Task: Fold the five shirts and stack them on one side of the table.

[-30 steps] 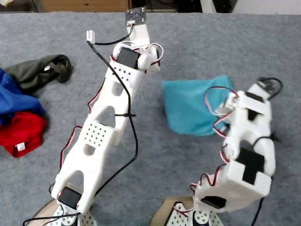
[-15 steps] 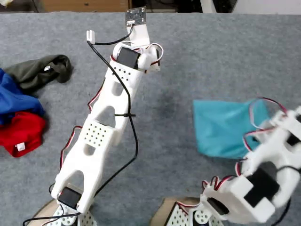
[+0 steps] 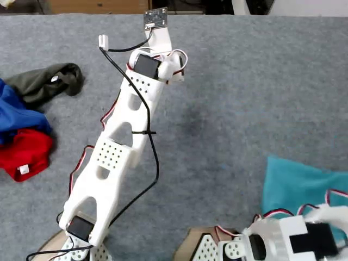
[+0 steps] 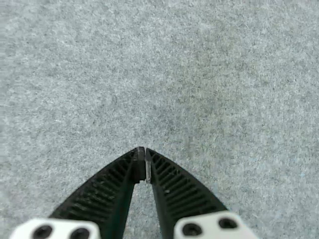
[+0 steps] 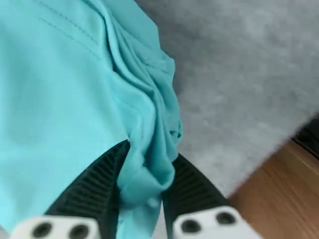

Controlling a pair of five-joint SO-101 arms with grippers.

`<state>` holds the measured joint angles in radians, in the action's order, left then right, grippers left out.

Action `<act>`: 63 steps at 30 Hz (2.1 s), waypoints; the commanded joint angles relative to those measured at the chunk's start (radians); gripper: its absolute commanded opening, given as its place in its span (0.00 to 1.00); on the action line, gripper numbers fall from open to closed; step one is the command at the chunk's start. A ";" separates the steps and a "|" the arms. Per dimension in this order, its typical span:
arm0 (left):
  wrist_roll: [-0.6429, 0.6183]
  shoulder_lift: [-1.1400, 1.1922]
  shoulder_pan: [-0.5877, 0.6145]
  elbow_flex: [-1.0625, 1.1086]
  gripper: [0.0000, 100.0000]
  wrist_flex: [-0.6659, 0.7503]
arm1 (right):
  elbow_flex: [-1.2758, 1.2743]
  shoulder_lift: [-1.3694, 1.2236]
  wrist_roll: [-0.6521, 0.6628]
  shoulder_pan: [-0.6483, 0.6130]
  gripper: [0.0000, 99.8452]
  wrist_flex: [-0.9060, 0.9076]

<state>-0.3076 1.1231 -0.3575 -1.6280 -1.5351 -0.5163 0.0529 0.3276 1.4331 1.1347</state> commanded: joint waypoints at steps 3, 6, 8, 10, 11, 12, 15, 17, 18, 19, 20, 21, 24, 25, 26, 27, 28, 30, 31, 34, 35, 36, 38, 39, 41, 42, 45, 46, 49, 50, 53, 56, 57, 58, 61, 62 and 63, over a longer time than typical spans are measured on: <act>0.009 -0.059 0.005 -0.038 0.02 0.012 | 0.030 0.050 0.146 0.137 0.00 0.000; 0.020 -0.059 0.008 -0.040 0.02 0.008 | 0.030 0.051 0.209 0.150 0.01 0.000; 0.044 -0.061 0.008 -0.044 0.02 -0.025 | 0.027 0.058 0.218 0.143 0.04 0.009; 0.048 -0.067 0.008 -0.044 0.02 -0.072 | 0.030 0.058 0.221 0.131 0.13 0.025; 0.049 -0.070 0.008 -0.046 0.02 -0.103 | 0.031 0.058 0.222 0.124 0.18 0.052; 0.052 -0.073 0.008 -0.048 0.02 -0.138 | 0.036 0.059 0.224 0.108 0.24 0.089; 0.080 -0.154 0.038 -0.046 0.02 -0.203 | 0.099 0.058 0.226 0.053 0.35 0.229; 0.110 -0.200 0.077 -0.038 0.02 -0.226 | 0.156 0.058 0.226 0.013 0.38 0.315; 0.120 -0.208 0.104 -0.038 0.02 -0.226 | 0.191 0.058 0.219 -0.004 0.38 0.358; 0.126 -0.216 0.133 -0.044 0.02 -0.226 | 0.228 0.058 0.218 -0.021 0.38 0.400; 0.138 -0.223 0.163 -0.048 0.02 -0.226 | 0.269 0.058 0.216 -0.036 0.38 0.450; 0.150 -0.242 0.187 -0.044 0.02 -0.226 | 0.314 0.058 0.212 -0.048 0.38 0.499; 0.169 -0.311 0.264 -0.011 0.02 -0.229 | 0.456 0.058 0.180 -0.064 0.37 0.618; 0.170 -0.338 0.290 0.026 0.02 -0.229 | 0.499 0.058 0.178 -0.065 0.36 0.640; 0.170 -0.366 0.315 0.058 0.02 -0.229 | 0.532 0.058 0.169 -0.071 0.33 0.643; 0.167 -0.398 0.345 0.095 0.02 -0.229 | 0.559 0.058 0.157 -0.081 0.28 0.643; 0.167 -0.437 0.374 0.135 0.02 -0.229 | 0.581 0.056 0.149 -0.093 0.23 0.643; 0.166 -0.516 0.436 0.236 0.02 -0.229 | 0.601 0.054 0.141 -0.147 0.10 0.643; 0.166 -0.559 0.465 0.288 0.02 -0.229 | 0.602 0.056 0.141 -0.182 0.04 0.643; 0.164 -0.700 0.565 0.465 0.02 -0.229 | 0.602 0.058 0.141 -0.289 0.03 0.644; 0.164 -0.748 0.605 0.528 0.02 -0.229 | 0.607 0.059 0.141 -0.321 0.03 0.644; 0.164 -0.797 0.649 0.592 0.02 -0.227 | 0.610 0.065 0.141 -0.354 0.03 0.646; 0.164 -0.886 0.756 0.721 0.02 -0.226 | 0.595 0.097 0.143 -0.417 0.02 0.646; 0.170 -0.923 0.813 0.778 0.02 -0.224 | 0.575 0.114 0.146 -0.443 0.02 0.646; 0.172 -0.977 0.927 0.875 0.02 -0.224 | 0.519 0.153 0.149 -0.503 0.02 0.644; 0.172 -0.989 0.982 0.907 0.03 -0.222 | 0.484 0.173 0.149 -0.530 0.02 0.643; 0.172 -0.992 1.120 0.962 0.12 -0.222 | 0.404 0.240 0.147 -0.616 0.02 0.640; 0.172 -0.992 1.158 0.967 0.16 -0.222 | 0.386 0.263 0.141 -0.642 0.02 0.640; 0.192 -0.990 1.250 0.970 0.24 -0.189 | 0.341 0.343 0.138 -0.719 0.02 0.640; 0.219 -0.986 1.258 0.977 0.24 -0.147 | 0.326 0.369 0.130 -0.742 0.02 0.640; 0.322 -0.911 1.237 1.097 0.24 0.051 | 0.278 0.443 0.107 -0.835 0.02 0.638; 0.364 -0.797 1.206 1.220 0.24 0.227 | 0.234 0.522 0.054 -0.921 0.02 0.618; 0.370 -0.768 1.203 1.240 0.22 0.262 | 0.223 0.550 0.028 -0.941 0.02 0.611; 0.370 -0.737 1.203 1.240 0.19 0.287 | 0.216 0.575 0.006 -0.958 0.02 0.609; 0.365 -0.674 1.206 1.195 0.11 0.334 | 0.209 0.644 -0.043 -0.998 0.02 0.611; 0.365 -0.662 1.209 1.174 0.08 0.333 | 0.209 0.664 -0.058 -1.003 0.02 0.611; 0.364 -0.657 1.209 1.146 0.05 0.324 | 0.209 0.682 -0.072 -1.003 0.02 0.611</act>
<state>0.0499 0.4649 0.8516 -0.4112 -1.2359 -0.3046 0.6713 0.3000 0.4542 1.7561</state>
